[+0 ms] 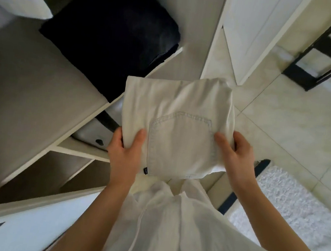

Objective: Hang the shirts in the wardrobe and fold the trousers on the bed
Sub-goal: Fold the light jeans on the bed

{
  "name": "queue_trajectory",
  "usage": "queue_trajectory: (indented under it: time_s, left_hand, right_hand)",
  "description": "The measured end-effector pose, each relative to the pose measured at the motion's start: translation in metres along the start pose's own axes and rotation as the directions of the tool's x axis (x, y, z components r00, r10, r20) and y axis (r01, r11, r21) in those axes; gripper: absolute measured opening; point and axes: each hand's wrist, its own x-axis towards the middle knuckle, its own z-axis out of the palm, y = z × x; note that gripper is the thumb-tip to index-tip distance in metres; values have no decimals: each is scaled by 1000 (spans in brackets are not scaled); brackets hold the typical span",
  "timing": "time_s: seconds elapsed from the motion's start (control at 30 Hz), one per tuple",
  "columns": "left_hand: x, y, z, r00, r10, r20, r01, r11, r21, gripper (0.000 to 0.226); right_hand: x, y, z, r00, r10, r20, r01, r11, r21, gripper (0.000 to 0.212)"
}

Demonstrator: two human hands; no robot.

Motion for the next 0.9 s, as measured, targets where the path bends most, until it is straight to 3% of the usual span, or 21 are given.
queue_trajectory:
  time_s: [0.1, 0.5, 0.77, 0.9]
  left_hand:
    - [-5, 10, 21, 994, -17, -111, 14, 999, -29, 14]
    - [-17, 51, 64, 906, -122, -404, 63, 986, -156, 6]
    - [-29, 81, 48, 861, -107, -498, 4, 979, -203, 12]
    - [-3, 95, 33, 867, -19, -497, -50, 991, -124, 12]
  right_hand:
    - [33, -13, -12, 996, -50, 78, 52, 998, -27, 37]
    - [107, -75, -41, 935, -180, 306, 210, 976, -66, 17]
    - [118, -115, -27, 884, -249, 396, 282, 959, -26, 12]
    - [124, -132, -1, 860, -311, 404, 333, 943, 17, 25]
